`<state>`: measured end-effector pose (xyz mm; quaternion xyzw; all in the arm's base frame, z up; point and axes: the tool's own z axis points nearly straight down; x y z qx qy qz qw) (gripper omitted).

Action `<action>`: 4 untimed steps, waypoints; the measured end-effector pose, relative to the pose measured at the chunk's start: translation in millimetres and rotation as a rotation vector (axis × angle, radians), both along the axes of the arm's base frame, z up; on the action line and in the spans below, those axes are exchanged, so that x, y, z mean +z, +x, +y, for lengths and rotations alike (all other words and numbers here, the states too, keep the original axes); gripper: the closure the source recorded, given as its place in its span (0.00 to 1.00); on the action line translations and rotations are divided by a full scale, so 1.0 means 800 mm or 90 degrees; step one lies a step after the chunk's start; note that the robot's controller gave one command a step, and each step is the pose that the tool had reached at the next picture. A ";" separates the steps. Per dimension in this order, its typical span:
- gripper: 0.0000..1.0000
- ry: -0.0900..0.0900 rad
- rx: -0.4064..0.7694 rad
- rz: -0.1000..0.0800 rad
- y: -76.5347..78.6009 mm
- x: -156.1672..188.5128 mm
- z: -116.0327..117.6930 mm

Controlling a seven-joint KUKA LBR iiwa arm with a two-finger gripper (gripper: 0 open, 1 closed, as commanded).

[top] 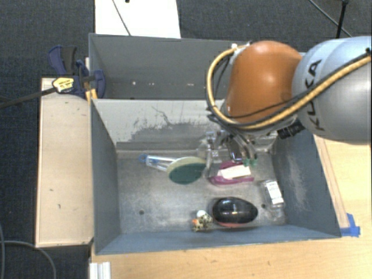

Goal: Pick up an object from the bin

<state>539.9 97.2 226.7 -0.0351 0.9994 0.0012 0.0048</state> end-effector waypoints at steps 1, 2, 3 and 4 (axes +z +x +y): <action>0.00 -0.001 -0.001 0.005 -0.001 -0.006 -0.001; 0.00 -0.002 -0.028 0.009 -0.039 -0.058 -0.054; 0.00 -0.002 0.114 0.007 -0.019 -0.126 -0.045; 0.00 -0.002 0.149 0.006 -0.037 -0.136 -0.050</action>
Offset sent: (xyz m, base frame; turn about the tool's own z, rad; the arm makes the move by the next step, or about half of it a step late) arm 0.0000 0.0000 0.0000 0.0000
